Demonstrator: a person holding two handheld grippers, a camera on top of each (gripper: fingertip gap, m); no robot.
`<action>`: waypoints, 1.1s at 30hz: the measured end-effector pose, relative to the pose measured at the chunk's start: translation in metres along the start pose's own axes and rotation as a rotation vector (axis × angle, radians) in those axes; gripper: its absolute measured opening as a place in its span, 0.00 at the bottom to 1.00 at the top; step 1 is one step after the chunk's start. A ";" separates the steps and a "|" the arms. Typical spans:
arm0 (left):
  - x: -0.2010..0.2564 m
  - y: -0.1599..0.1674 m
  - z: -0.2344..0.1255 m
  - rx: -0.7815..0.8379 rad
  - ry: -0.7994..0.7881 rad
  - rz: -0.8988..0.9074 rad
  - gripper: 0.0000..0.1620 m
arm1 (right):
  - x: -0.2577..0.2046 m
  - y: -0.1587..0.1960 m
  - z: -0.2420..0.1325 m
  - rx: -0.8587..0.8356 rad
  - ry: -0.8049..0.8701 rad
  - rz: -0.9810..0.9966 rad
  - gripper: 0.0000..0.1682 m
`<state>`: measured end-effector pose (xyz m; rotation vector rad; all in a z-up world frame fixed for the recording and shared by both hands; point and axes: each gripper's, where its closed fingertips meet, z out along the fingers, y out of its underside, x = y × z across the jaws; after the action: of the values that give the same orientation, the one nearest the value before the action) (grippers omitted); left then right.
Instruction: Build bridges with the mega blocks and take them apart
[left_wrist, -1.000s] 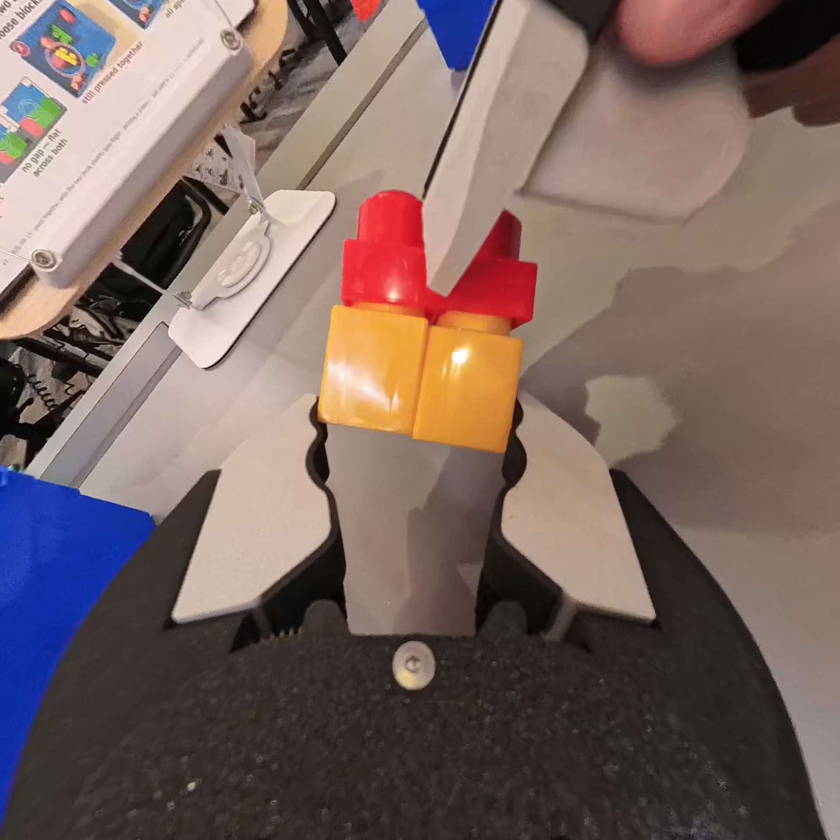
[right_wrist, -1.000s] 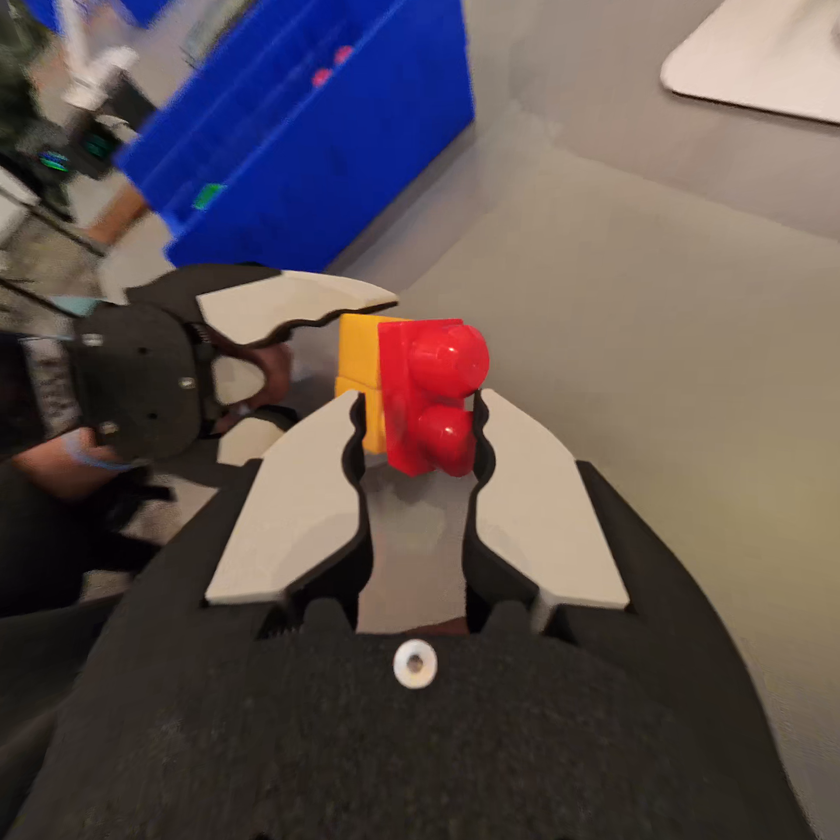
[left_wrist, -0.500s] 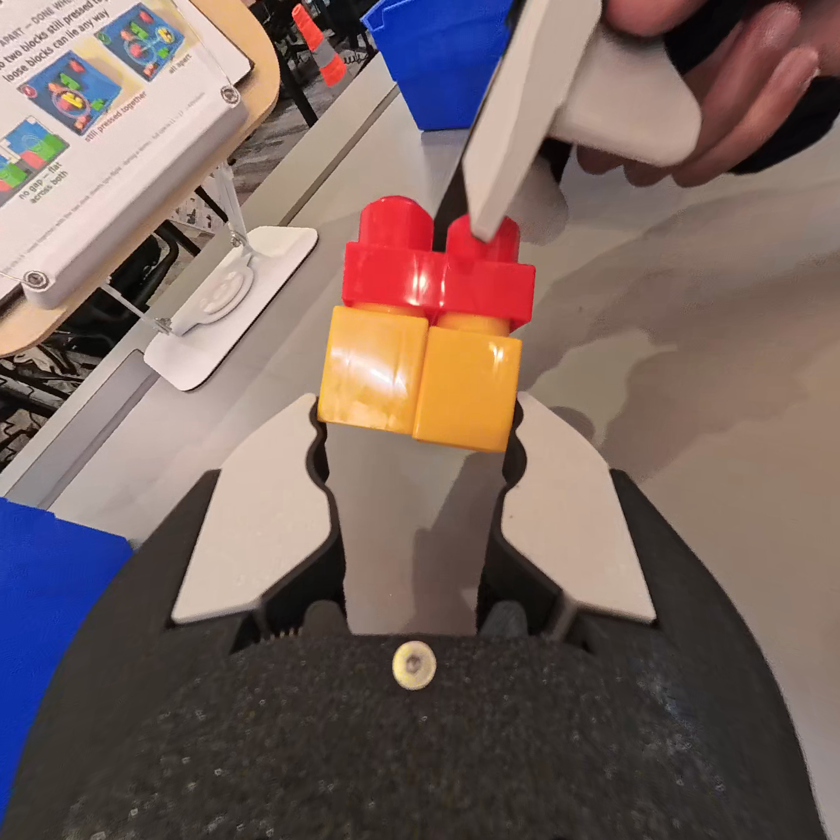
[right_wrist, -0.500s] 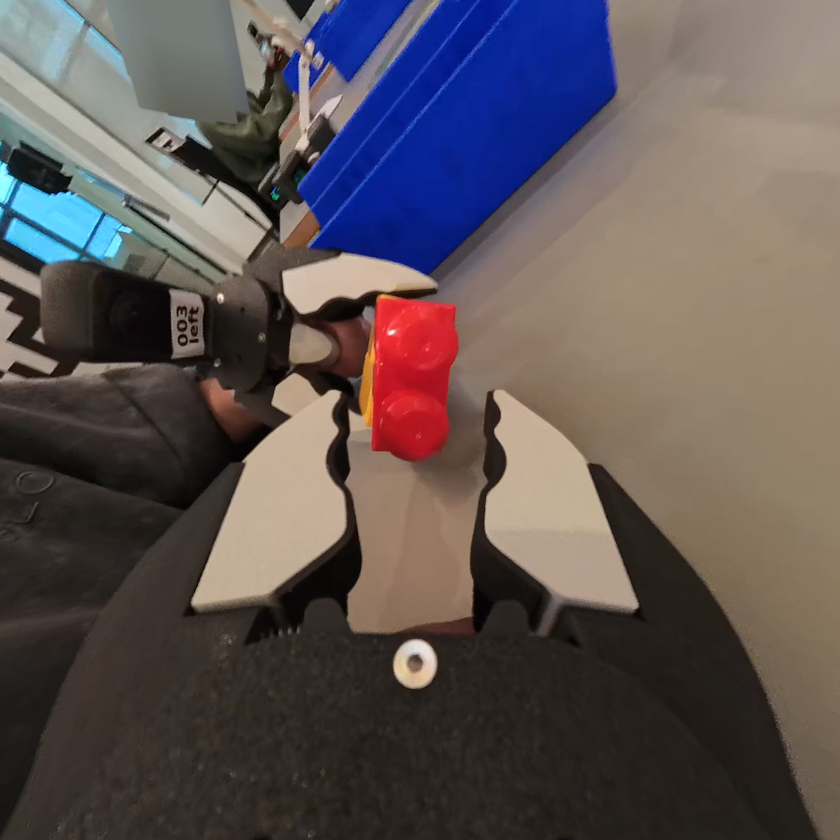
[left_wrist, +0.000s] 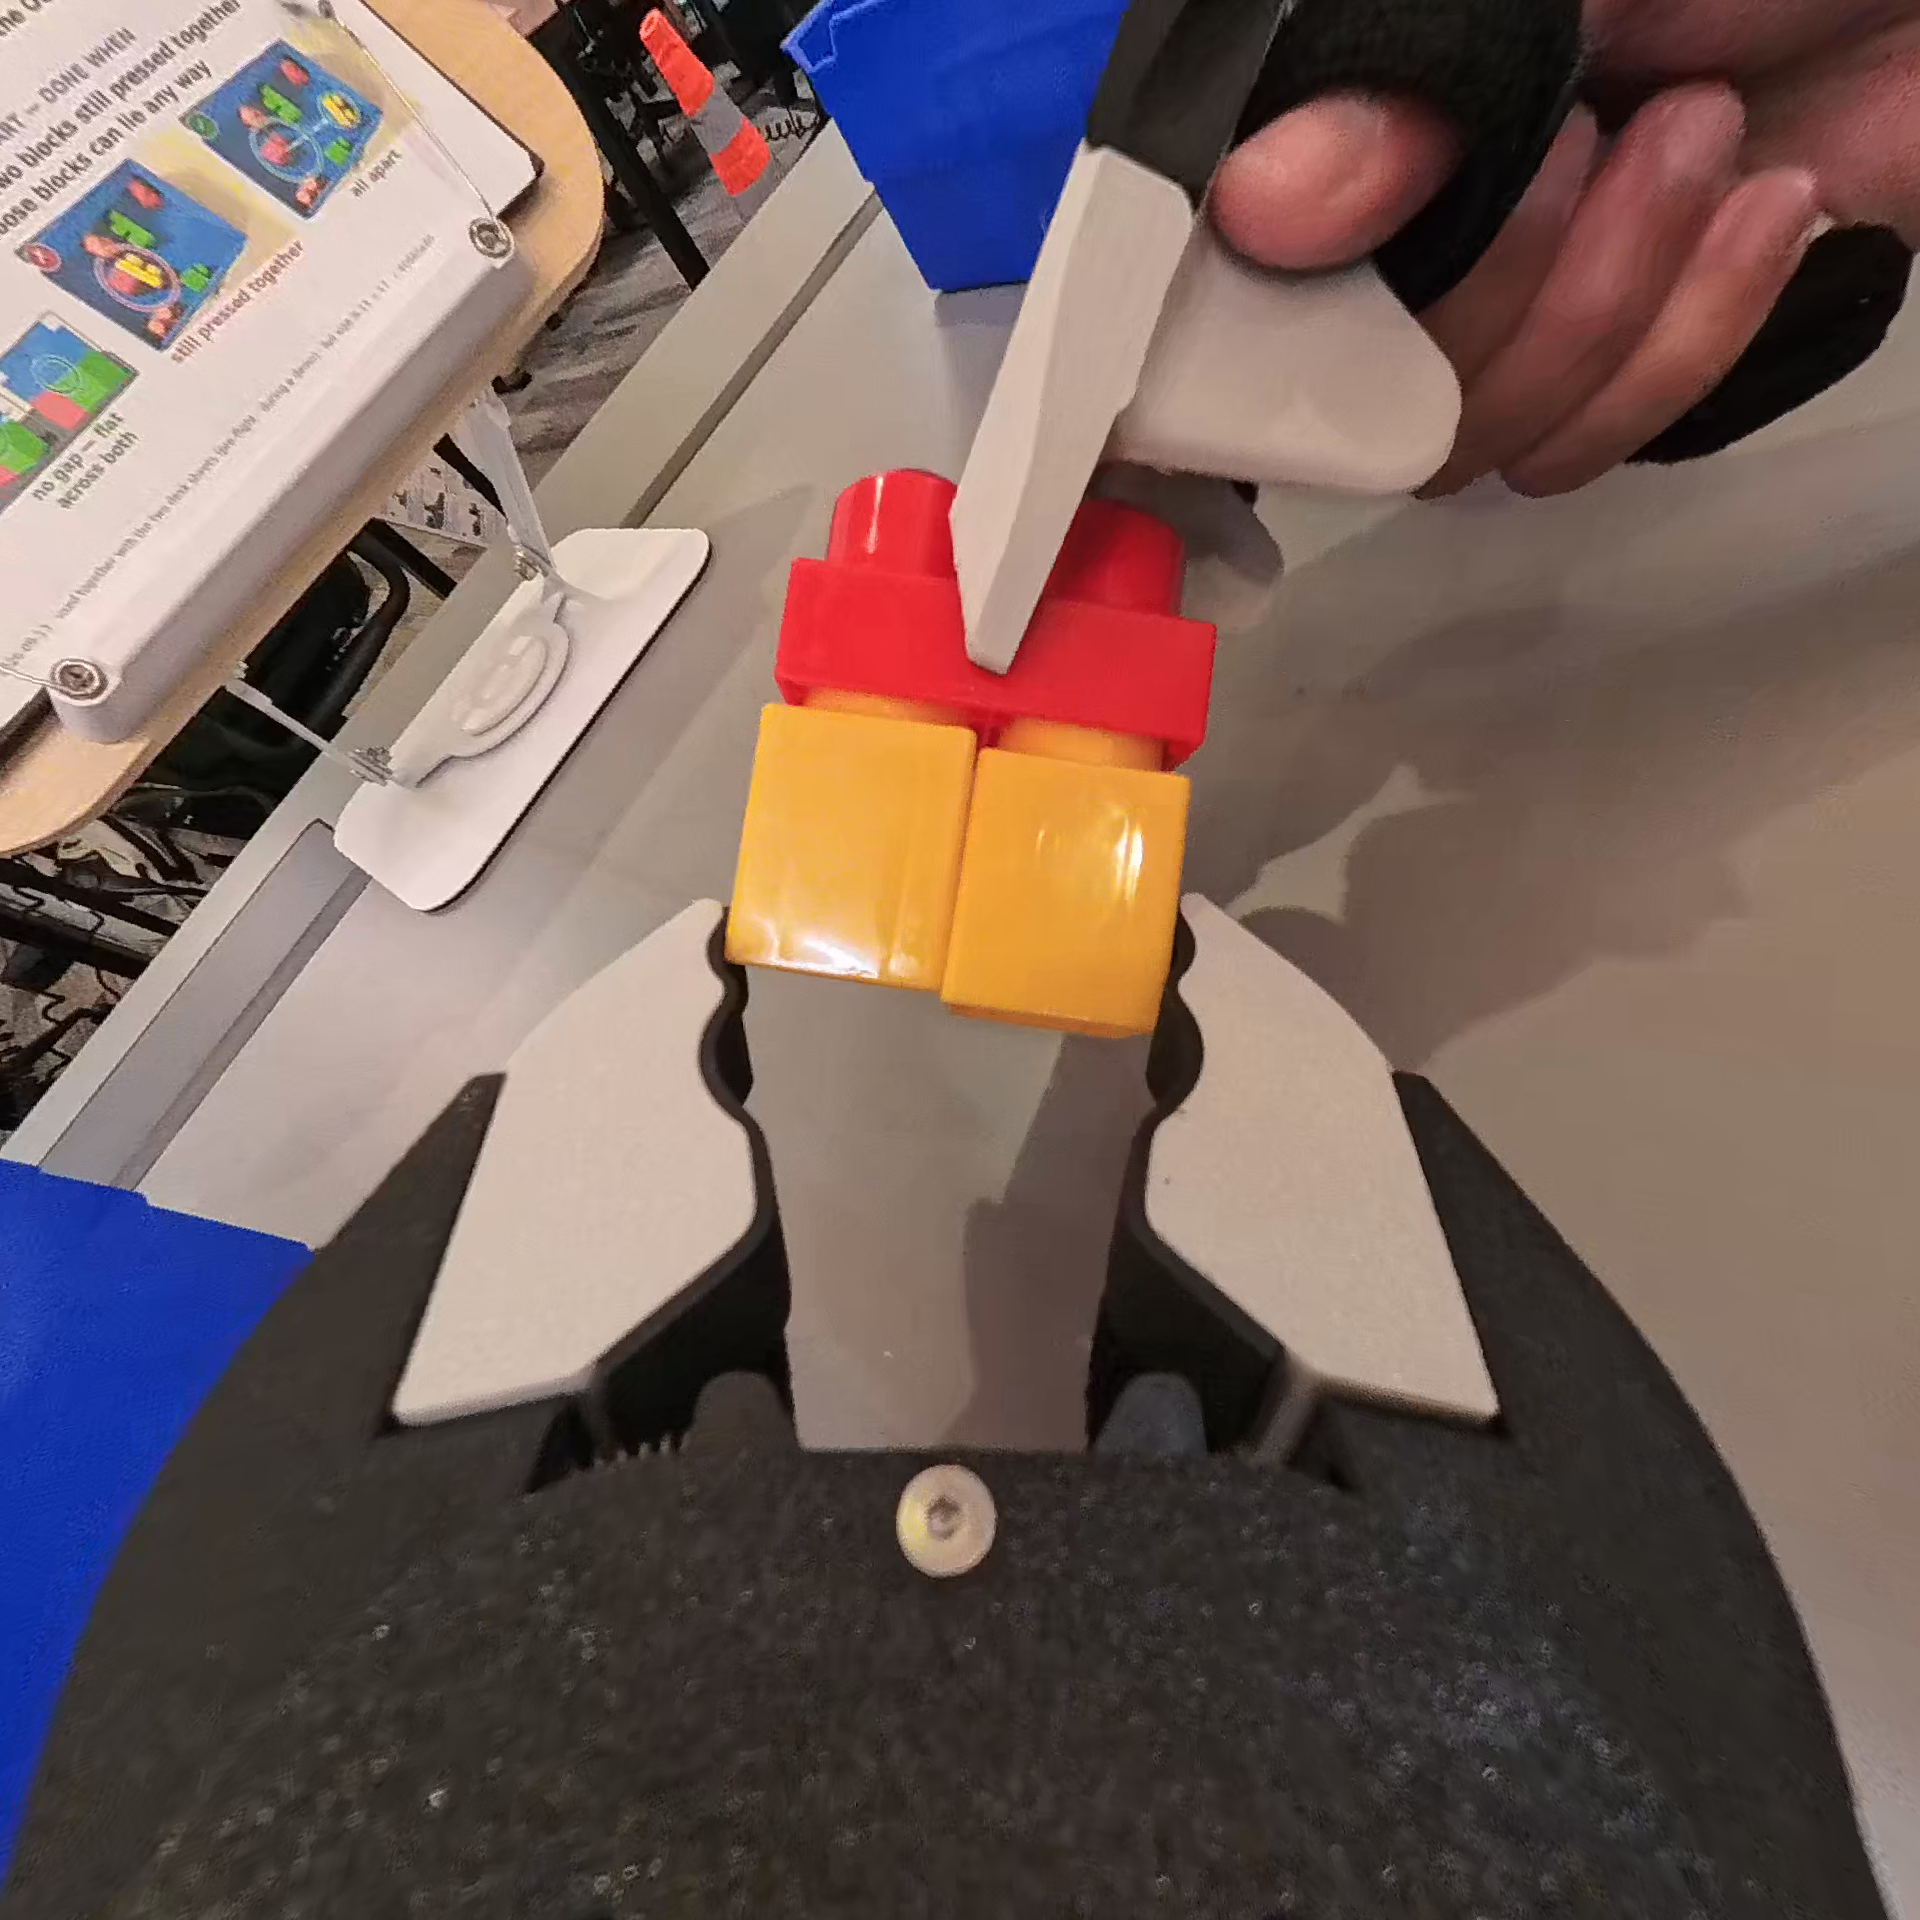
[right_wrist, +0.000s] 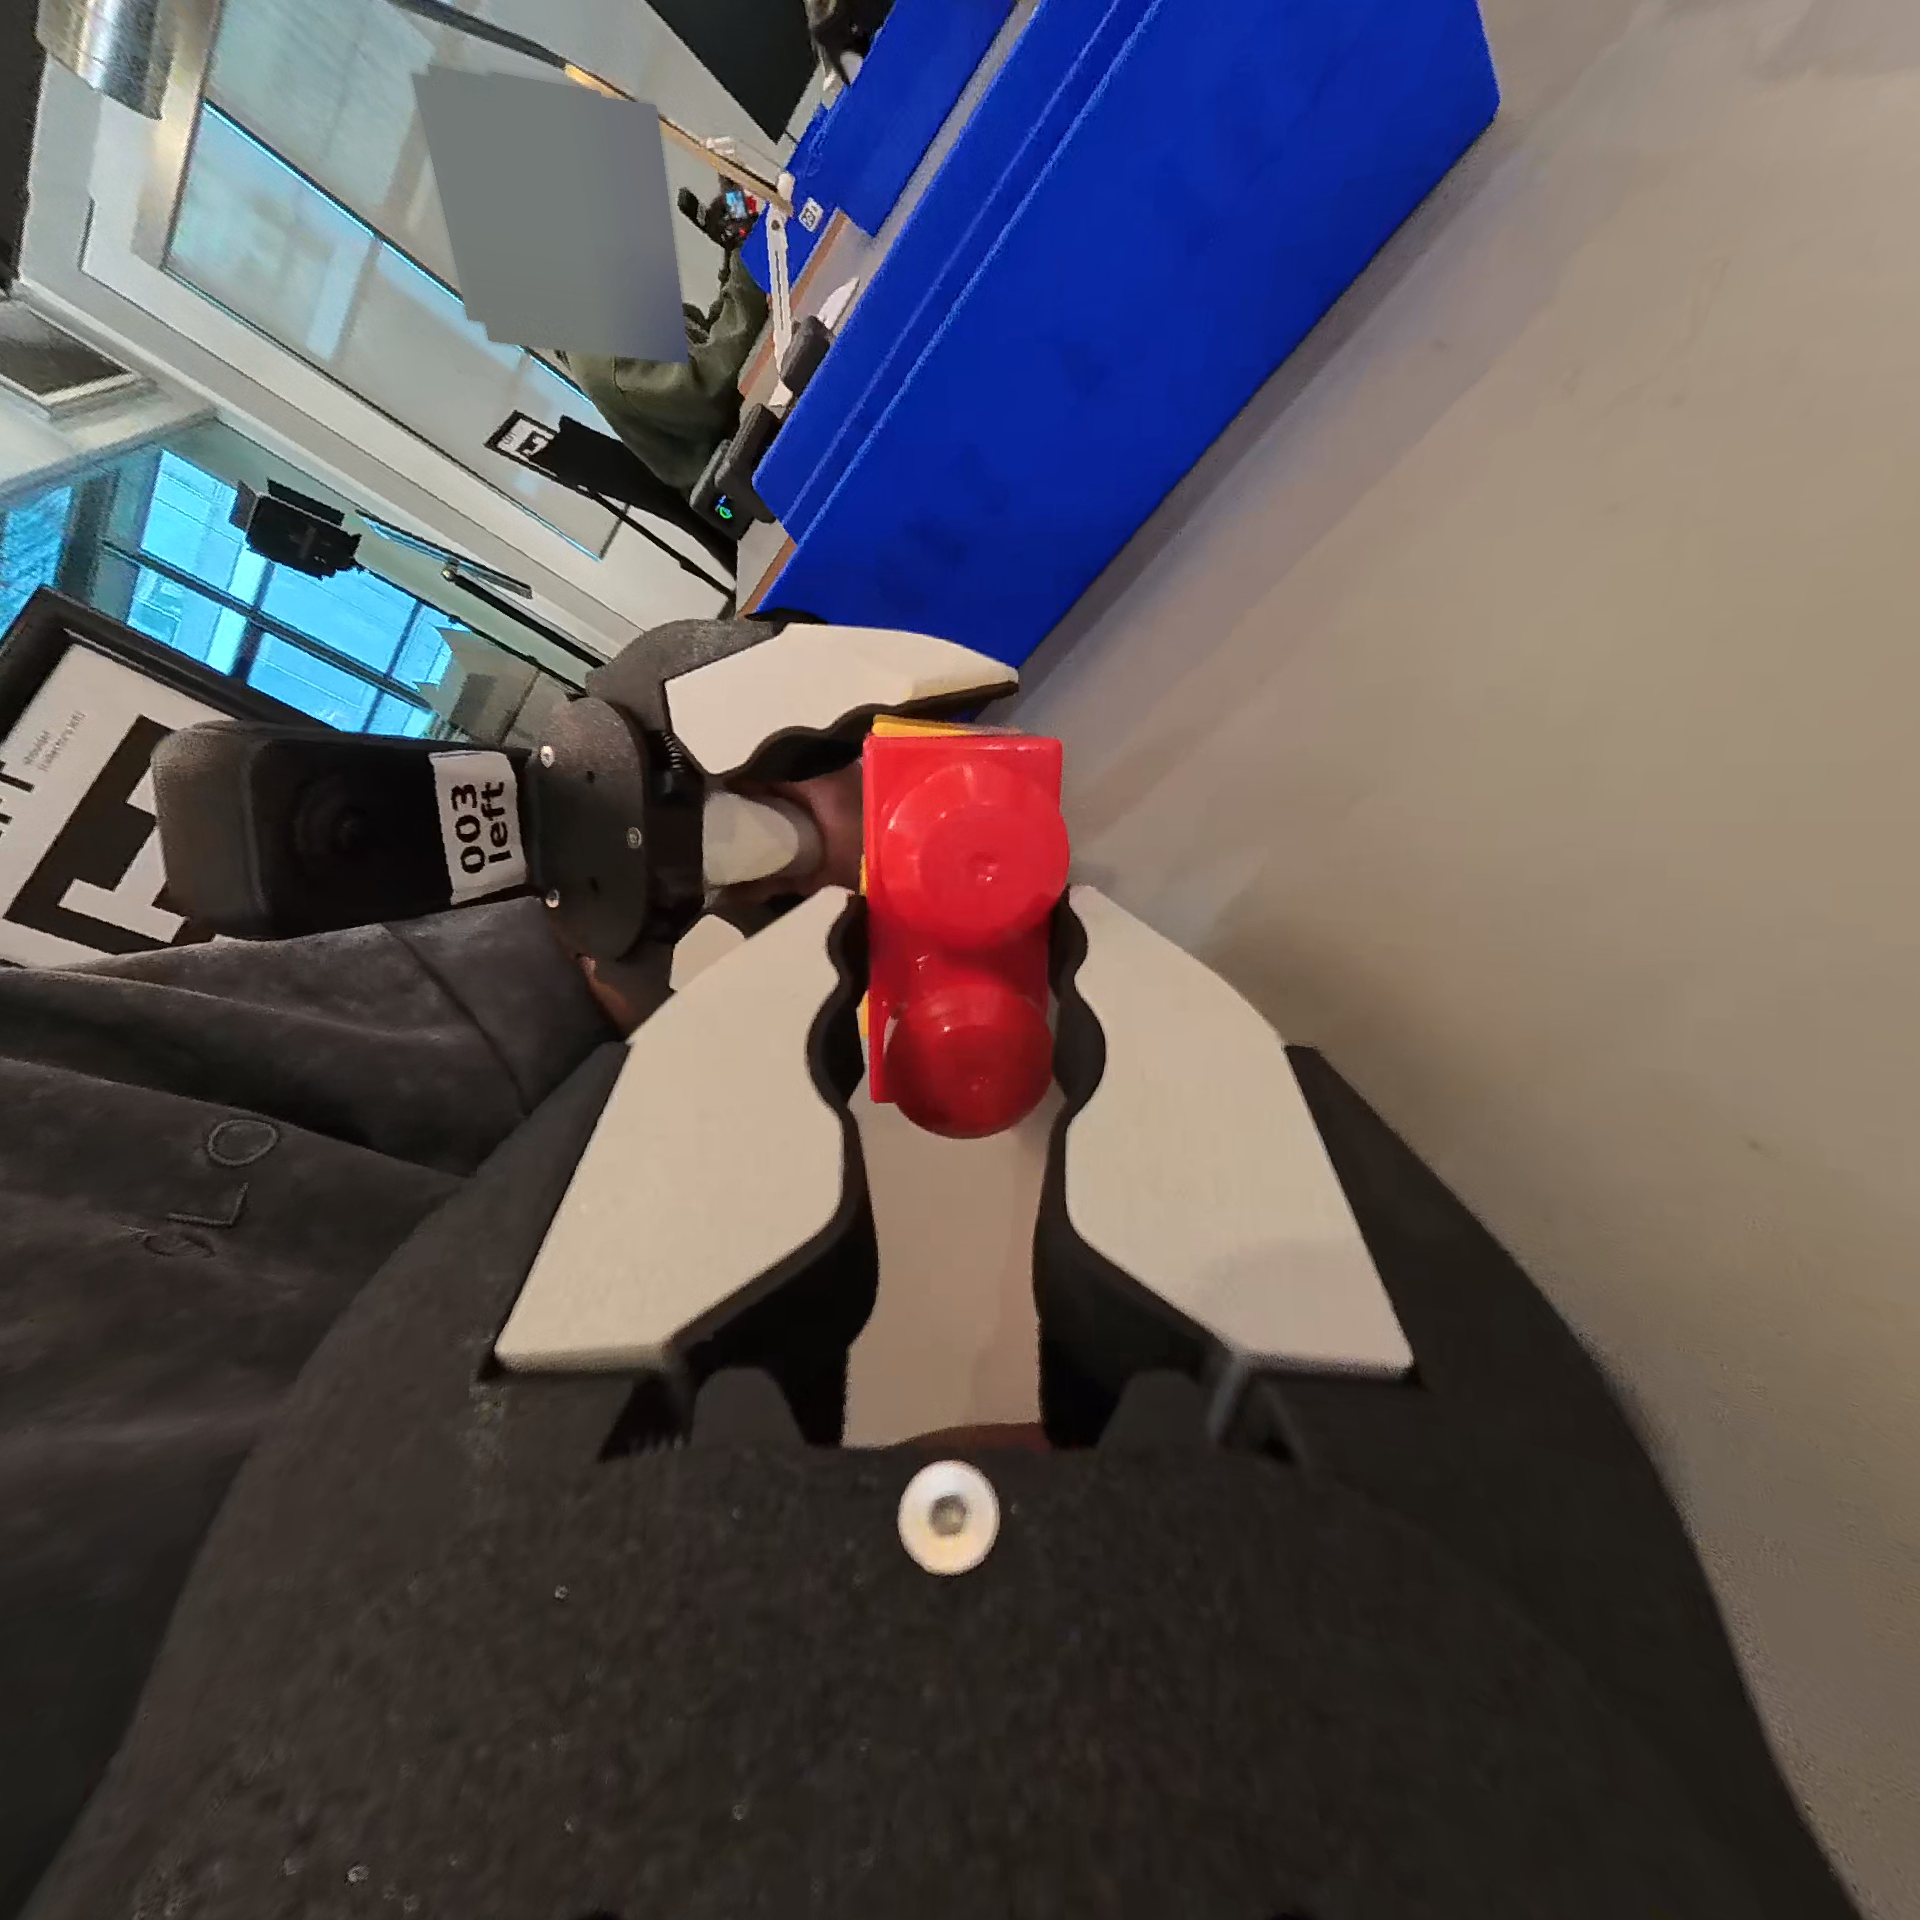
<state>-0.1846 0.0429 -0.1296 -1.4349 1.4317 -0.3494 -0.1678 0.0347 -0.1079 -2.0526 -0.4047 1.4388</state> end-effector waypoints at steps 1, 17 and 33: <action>0.000 0.001 0.001 -0.003 0.001 -0.005 0.46 | 0.001 0.001 0.000 0.001 0.007 0.005 0.20; 0.003 0.004 0.007 -0.027 0.009 0.026 0.46 | 0.006 0.005 0.001 -0.027 0.076 -0.032 0.20; -0.002 0.006 0.011 -0.052 -0.025 -0.050 0.47 | 0.009 0.001 0.005 0.045 0.078 0.002 0.20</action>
<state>-0.1799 0.0513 -0.1381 -1.5142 1.3952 -0.3266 -0.1692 0.0402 -0.1170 -2.0660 -0.3352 1.3515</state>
